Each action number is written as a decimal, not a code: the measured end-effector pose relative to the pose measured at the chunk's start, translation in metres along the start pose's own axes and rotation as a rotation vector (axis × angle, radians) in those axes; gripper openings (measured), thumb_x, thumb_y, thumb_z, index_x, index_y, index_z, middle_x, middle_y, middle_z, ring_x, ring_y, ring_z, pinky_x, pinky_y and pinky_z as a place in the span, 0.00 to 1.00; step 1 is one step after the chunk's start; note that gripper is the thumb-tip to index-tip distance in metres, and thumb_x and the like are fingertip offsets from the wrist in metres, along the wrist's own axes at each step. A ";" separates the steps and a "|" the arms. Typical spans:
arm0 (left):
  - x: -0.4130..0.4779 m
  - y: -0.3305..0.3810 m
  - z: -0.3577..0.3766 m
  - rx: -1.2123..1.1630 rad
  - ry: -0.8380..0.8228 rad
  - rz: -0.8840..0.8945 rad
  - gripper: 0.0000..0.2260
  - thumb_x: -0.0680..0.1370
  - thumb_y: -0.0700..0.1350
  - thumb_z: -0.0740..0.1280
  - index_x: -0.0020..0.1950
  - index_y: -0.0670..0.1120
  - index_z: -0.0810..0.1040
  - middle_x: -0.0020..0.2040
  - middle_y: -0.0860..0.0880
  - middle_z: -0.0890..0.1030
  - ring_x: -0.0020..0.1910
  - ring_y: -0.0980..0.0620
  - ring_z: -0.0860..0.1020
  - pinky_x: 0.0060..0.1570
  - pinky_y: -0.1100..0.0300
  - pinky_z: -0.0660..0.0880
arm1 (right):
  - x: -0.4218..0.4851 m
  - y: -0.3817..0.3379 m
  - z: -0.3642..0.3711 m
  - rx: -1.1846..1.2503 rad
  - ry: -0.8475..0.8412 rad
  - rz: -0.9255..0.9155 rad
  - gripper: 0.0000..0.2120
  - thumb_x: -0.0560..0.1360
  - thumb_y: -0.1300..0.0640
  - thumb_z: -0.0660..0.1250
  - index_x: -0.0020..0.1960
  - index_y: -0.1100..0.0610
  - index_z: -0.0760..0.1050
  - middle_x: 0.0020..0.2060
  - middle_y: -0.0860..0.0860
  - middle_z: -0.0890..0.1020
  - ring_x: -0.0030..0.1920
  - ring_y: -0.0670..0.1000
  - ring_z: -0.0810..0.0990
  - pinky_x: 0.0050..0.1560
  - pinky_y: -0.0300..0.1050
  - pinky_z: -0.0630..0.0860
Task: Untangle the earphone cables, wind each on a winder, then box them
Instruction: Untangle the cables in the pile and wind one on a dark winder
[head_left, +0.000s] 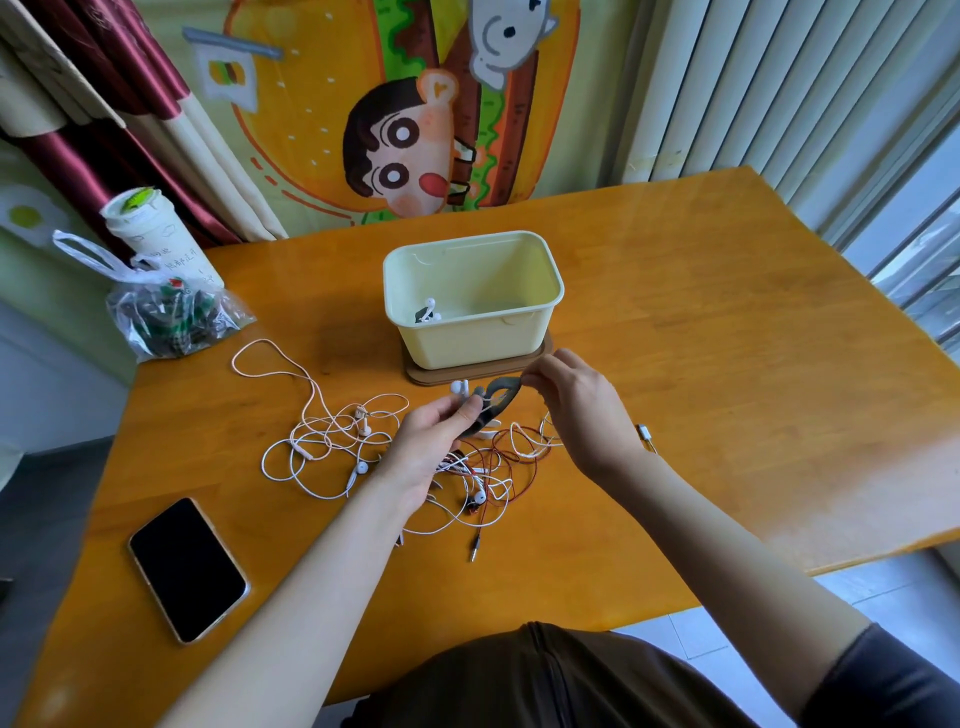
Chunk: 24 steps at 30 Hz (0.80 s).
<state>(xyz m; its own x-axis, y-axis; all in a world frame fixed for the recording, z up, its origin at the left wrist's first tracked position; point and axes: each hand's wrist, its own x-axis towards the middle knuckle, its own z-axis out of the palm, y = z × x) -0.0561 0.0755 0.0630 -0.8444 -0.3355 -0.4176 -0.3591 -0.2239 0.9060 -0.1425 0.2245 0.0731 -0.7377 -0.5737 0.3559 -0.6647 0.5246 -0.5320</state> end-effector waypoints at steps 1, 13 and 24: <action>-0.001 0.001 0.001 -0.031 -0.032 -0.012 0.03 0.77 0.46 0.65 0.48 0.50 0.79 0.44 0.53 0.83 0.47 0.54 0.78 0.52 0.58 0.69 | 0.001 0.002 0.001 0.029 0.009 0.021 0.07 0.78 0.60 0.63 0.50 0.62 0.78 0.43 0.53 0.77 0.38 0.52 0.77 0.36 0.46 0.75; 0.003 0.002 0.012 -0.383 -0.092 -0.116 0.14 0.78 0.52 0.61 0.56 0.45 0.79 0.47 0.48 0.82 0.47 0.51 0.76 0.52 0.56 0.72 | -0.010 -0.009 0.026 0.338 -0.113 0.264 0.10 0.80 0.55 0.61 0.43 0.57 0.77 0.30 0.46 0.76 0.33 0.48 0.76 0.34 0.39 0.72; 0.011 0.002 0.014 -0.497 0.089 -0.323 0.15 0.77 0.56 0.65 0.39 0.46 0.73 0.36 0.51 0.71 0.36 0.55 0.68 0.39 0.61 0.67 | -0.020 -0.017 0.045 0.302 -0.122 0.311 0.10 0.79 0.58 0.62 0.53 0.59 0.80 0.42 0.54 0.80 0.41 0.52 0.78 0.41 0.42 0.73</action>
<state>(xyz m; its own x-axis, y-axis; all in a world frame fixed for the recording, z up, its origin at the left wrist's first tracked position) -0.0716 0.0846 0.0609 -0.6792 -0.2503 -0.6899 -0.3445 -0.7214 0.6008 -0.1105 0.1985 0.0401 -0.8656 -0.4972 0.0601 -0.3356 0.4868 -0.8065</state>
